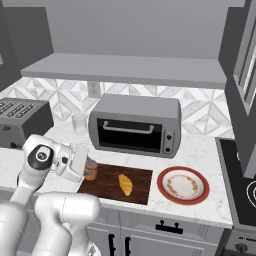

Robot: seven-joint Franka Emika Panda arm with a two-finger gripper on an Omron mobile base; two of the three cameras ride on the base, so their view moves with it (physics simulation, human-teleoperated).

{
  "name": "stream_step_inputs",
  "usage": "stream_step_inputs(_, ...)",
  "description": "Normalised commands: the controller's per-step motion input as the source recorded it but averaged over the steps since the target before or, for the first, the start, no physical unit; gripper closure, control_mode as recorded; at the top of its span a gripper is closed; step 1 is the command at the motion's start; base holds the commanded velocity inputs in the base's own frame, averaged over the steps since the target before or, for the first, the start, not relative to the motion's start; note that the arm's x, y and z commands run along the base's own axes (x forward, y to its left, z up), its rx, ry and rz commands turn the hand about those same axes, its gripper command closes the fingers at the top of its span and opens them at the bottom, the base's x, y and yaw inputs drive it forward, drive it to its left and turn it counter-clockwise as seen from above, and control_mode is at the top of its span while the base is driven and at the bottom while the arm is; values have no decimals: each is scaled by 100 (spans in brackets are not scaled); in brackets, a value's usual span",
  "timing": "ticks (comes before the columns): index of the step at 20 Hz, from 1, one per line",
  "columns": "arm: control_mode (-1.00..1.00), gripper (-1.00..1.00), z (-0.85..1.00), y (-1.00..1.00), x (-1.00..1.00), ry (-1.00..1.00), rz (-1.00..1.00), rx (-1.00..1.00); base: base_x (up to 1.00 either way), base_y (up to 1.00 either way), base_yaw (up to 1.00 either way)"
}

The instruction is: From the different types of pastries on the counter, select a croissant and place it on the cutting board. Then retrieve a jar of jam from the cabinet and place it alongside the croissant on the cutting board.

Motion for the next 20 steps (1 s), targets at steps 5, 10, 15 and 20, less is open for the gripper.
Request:
stream_step_inputs(5,-100,100,-9,-18,10,0,0,2,0,0,0)
stream_step_inputs(10,-100,100,-18,-18,38,0,0,0,0,0,0)
stream_step_inputs(15,-100,100,-74,-18,18,0,0,4,0,0,0)
stream_step_inputs(20,-100,100,-45,-13,1,0,0,1,0,0,0)
